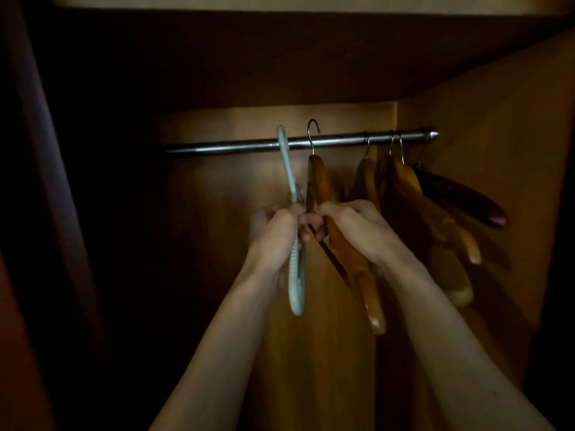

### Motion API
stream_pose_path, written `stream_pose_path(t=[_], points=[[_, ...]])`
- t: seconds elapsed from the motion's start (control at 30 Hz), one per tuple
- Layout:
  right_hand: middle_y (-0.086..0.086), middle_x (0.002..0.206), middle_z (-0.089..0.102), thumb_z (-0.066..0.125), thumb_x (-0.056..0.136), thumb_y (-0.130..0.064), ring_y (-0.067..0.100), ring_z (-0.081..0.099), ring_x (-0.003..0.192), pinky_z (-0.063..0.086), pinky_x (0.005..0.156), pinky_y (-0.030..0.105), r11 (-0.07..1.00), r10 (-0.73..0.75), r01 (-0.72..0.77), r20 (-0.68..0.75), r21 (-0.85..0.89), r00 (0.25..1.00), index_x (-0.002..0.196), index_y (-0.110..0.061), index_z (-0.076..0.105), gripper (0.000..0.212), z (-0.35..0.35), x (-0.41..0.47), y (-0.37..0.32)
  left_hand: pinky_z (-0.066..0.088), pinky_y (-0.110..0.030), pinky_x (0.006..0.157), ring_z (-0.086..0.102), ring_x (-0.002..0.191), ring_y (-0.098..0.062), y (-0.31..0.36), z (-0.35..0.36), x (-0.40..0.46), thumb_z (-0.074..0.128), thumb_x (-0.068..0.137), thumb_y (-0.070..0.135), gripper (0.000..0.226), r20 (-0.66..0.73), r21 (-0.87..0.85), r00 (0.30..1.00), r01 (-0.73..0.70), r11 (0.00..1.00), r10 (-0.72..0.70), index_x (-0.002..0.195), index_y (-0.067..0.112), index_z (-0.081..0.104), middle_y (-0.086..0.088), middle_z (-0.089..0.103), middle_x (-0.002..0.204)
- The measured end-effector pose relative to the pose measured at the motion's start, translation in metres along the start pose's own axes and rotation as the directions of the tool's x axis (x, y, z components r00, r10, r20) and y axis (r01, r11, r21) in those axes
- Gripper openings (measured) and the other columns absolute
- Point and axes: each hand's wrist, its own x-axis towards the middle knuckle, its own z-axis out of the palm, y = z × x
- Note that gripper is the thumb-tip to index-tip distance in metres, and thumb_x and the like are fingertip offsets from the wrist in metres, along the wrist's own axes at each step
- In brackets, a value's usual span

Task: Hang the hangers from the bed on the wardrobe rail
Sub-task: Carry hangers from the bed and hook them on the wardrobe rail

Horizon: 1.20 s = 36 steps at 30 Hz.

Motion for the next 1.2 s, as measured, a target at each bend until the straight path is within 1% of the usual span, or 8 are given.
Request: stream_pose_path(t=[0.07,0.13,0.3,0.47,0.73,0.97,1.1,1.2], points=[[0.000,0.070,0.075,0.059,0.088,-0.039,0.015,0.070,0.074,0.054,0.077,0.036,0.999,0.011,-0.009,-0.036,0.033,0.999,0.077,-0.014,0.078,0.033,-0.003,0.015,-0.002,0.037,-0.012,0.036,0.051,0.043,-0.011,0.006,0.012,0.018,0.059,0.095,0.011,0.021,-0.014,-0.035,1.000,0.000,0.999,0.000,0.085,-0.001,0.072,-0.004,0.072,0.059],[0.000,0.070,0.074,0.058,0.089,-0.040,0.015,0.069,0.074,0.052,0.074,0.034,0.999,0.011,-0.007,-0.090,0.040,0.996,0.075,-0.015,0.077,0.035,-0.007,0.028,-0.001,0.036,-0.012,0.036,0.050,0.040,-0.012,0.010,0.021,0.032,0.059,0.094,0.011,0.023,-0.010,-0.023,1.000,0.000,1.000,0.000,0.095,-0.008,0.072,-0.006,0.071,0.056],[0.004,0.073,0.069,0.058,0.092,-0.039,0.020,0.066,0.074,0.051,0.073,0.035,0.998,0.037,-0.031,-0.120,0.047,0.992,0.092,-0.006,0.077,0.038,-0.013,0.048,0.003,0.038,-0.011,0.036,0.050,0.034,-0.001,0.010,0.036,0.058,0.059,0.096,0.016,0.025,0.011,0.059,1.000,0.029,0.998,-0.029,0.106,-0.003,0.072,0.004,0.065,0.048],[0.008,0.084,0.075,0.058,0.091,-0.047,0.019,0.069,0.080,0.051,0.072,0.033,0.996,0.086,-0.088,-0.114,-0.013,0.990,0.099,-0.012,0.075,0.040,-0.018,0.060,0.005,0.044,-0.016,0.041,0.056,0.046,-0.004,0.004,0.045,0.077,0.058,0.096,0.017,0.024,0.024,0.070,0.999,0.040,0.997,-0.042,0.105,0.001,0.073,-0.003,0.070,0.068],[0.005,0.093,0.075,0.060,0.091,-0.044,0.018,0.068,0.085,0.047,0.065,0.030,0.992,0.125,-0.128,-0.142,-0.014,0.982,0.104,-0.016,0.072,0.033,-0.029,0.061,0.010,0.039,-0.014,0.035,0.050,0.036,-0.005,-0.005,0.060,0.088,0.058,0.095,0.015,0.027,0.079,0.057,0.987,0.138,0.989,-0.143,0.113,-0.002,0.069,-0.005,0.061,0.062],[0.011,0.091,0.077,0.061,0.092,-0.044,0.024,0.071,0.084,0.057,0.083,0.038,0.983,0.154,-0.166,-0.141,-0.078,0.978,0.095,-0.015,0.077,0.034,-0.043,0.059,0.025,0.041,-0.014,0.036,0.051,0.038,-0.006,-0.022,0.080,0.090,0.061,0.094,0.017,0.024,0.065,0.092,0.986,0.146,0.985,-0.153,0.109,0.001,0.070,-0.006,0.062,0.066],[0.003,0.065,0.066,0.062,0.092,-0.040,0.017,0.062,0.059,0.051,0.059,0.028,0.970,0.098,-0.141,-0.214,-0.200,0.972,0.086,-0.006,0.075,0.037,-0.049,0.055,0.032,0.040,-0.015,0.035,0.051,0.035,-0.005,-0.033,0.090,0.085,0.062,0.094,0.019,0.020,0.021,0.054,0.991,0.130,0.990,-0.131,0.102,0.003,0.072,-0.004,0.061,0.060],[0.003,0.069,0.071,0.062,0.093,-0.038,0.018,0.068,0.062,0.056,0.059,0.028,0.956,0.033,-0.101,-0.242,-0.274,0.970,0.084,-0.011,0.073,0.031,-0.049,0.043,0.036,0.054,-0.024,0.056,0.065,0.060,-0.011,-0.046,0.088,0.083,0.069,0.089,0.030,0.020,0.018,0.029,0.994,0.112,0.993,-0.112,0.099,0.013,0.073,-0.002,0.071,0.074]])
